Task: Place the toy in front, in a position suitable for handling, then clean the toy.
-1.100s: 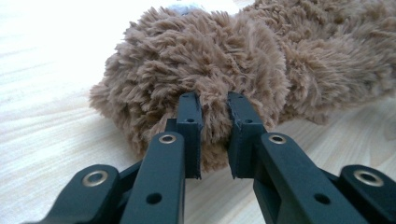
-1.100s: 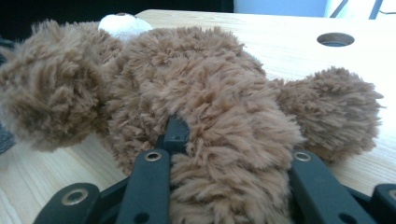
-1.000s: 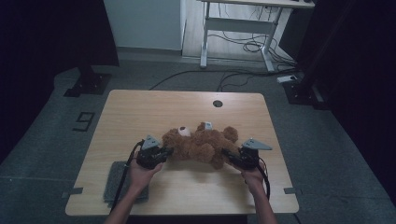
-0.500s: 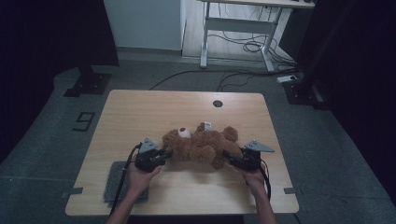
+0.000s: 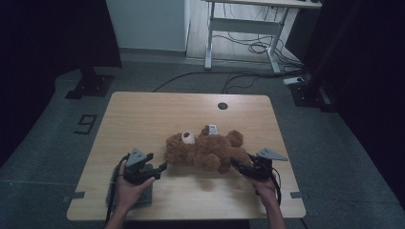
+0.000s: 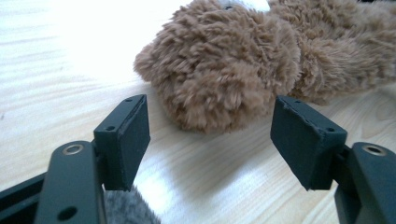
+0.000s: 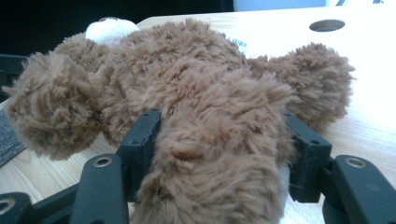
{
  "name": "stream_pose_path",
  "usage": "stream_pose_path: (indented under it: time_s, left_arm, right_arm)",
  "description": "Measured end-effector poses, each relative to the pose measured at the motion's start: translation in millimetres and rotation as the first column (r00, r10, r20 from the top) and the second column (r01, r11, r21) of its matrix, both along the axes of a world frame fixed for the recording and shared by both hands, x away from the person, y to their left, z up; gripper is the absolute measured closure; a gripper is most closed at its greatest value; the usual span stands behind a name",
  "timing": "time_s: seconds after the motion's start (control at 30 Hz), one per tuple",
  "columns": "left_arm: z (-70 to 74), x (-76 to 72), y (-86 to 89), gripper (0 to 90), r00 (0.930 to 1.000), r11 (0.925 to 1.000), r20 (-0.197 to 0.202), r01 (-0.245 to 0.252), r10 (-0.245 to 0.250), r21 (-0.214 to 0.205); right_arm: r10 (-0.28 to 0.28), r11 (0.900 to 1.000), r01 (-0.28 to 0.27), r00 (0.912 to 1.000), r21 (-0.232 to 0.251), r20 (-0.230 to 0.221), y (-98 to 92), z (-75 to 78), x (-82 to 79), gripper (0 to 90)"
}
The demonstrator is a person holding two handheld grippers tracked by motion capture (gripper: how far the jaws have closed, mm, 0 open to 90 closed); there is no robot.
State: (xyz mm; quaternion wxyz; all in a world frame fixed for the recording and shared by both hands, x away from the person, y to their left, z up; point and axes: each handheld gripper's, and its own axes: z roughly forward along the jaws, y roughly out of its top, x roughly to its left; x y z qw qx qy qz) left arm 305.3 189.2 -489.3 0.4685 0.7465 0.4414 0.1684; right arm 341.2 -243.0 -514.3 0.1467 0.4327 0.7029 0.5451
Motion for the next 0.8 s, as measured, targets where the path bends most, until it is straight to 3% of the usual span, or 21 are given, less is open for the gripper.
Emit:
stream_pose_path:
  time_s: [0.07,0.17,0.4,0.57,0.8]
  left_arm:
    - [0.1,-1.0,5.2,25.3,0.9998,0.9996,-0.013,0.013,-0.013,0.025]
    - [1.4,-5.9,13.5,24.2,0.9999,0.9999,-0.011,0.003,-0.003,0.012]
    - [-2.8,-14.4,22.0,21.0,0.9992,0.9985,-0.021,-0.033,0.034,0.044]
    - [-3.0,-17.1,30.4,16.5,0.9971,0.9922,-0.012,-0.074,0.075,0.101]
    - [-5.2,-19.8,43.8,14.7,0.9951,0.9895,-0.015,-0.095,0.098,0.109]
  right_arm:
    - [-0.002,1.0,0.002,1.0,-0.001,-0.002,-0.3,-1.2,-1.1,39.2]
    - [-0.006,1.0,0.006,1.0,0.0,-0.004,-1.3,-1.6,-2.3,39.2]
    - [-0.017,0.9997,0.017,0.9998,0.015,-0.004,-5.0,-1.5,-4.4,39.3]
    - [-0.029,0.9994,0.029,0.9996,0.016,-0.001,-6.3,-0.9,-5.8,39.3]
    - [-0.033,0.9993,0.033,0.9994,0.02,-0.007,-7.9,-1.7,-5.6,39.2]
